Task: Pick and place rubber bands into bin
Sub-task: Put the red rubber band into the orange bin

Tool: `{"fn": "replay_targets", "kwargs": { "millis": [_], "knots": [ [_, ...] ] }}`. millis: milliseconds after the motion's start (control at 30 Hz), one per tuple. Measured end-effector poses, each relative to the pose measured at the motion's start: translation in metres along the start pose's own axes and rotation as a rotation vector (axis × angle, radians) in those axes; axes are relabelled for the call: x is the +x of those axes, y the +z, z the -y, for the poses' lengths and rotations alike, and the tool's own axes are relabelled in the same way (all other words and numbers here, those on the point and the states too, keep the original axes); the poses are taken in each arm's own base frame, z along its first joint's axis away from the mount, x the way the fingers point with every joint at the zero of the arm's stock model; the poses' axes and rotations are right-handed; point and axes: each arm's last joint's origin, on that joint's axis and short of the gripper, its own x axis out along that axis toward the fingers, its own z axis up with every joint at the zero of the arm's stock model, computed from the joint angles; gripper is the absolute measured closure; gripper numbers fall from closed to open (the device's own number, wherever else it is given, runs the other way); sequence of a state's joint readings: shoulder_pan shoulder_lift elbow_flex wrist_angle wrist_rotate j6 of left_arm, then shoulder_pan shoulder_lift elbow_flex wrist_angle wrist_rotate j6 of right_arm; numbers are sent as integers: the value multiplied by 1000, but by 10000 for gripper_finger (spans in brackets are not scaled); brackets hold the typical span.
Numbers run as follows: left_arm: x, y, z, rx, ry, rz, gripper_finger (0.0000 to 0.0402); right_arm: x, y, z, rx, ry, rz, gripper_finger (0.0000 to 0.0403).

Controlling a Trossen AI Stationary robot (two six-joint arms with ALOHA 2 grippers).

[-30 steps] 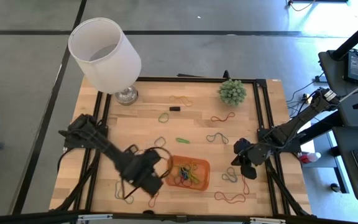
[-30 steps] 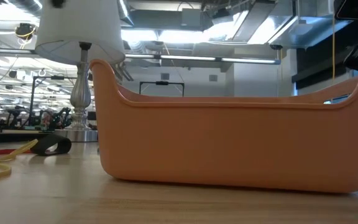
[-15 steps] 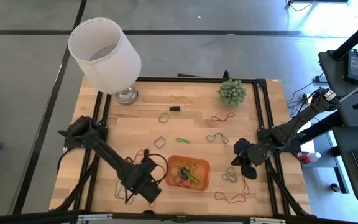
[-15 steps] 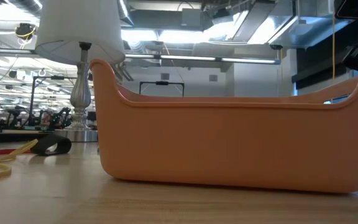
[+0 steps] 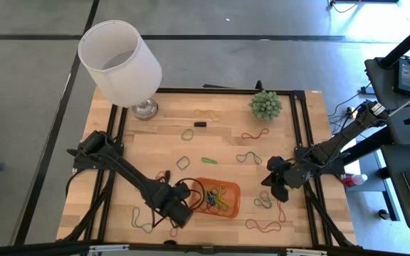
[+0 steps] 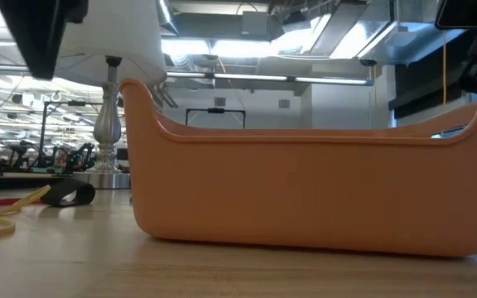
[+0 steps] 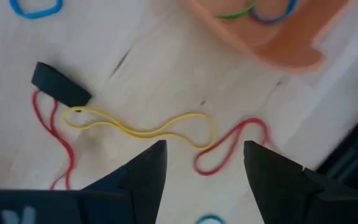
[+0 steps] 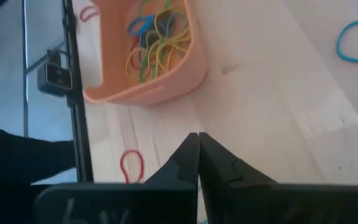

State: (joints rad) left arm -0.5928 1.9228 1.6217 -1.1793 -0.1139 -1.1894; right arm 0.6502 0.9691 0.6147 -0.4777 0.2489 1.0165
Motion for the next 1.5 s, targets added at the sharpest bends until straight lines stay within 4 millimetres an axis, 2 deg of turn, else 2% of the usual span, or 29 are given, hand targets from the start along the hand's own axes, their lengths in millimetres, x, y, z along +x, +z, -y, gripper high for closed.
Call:
{"fn": "replay_targets", "kwargs": {
  "millis": [100,200,367,533,700,800,900,1167,1500],
  "knots": [
    [9,-6,-7,32,33,-16,194,0,2,-1,60,0,37,396],
    [7,-14,-24,37,20,-10,194,0,3,-1,127,-8,77,396],
    [10,-39,-71,15,-27,7,194,0,6,-2,232,-8,136,396],
    [14,-57,-123,39,-1,11,194,-1,8,-3,314,-18,210,396],
    [34,-64,-153,136,67,15,194,-1,11,-3,325,-19,256,396],
    [44,-68,-160,145,114,30,194,-1,14,-3,340,-13,271,396],
    [53,-67,-161,164,90,31,194,0,17,-2,354,-12,286,396],
    [55,-60,-146,233,-42,150,194,1,21,2,364,-31,300,396],
    [76,-60,-139,221,23,133,194,1,19,3,272,-56,265,396]
  ]
}}
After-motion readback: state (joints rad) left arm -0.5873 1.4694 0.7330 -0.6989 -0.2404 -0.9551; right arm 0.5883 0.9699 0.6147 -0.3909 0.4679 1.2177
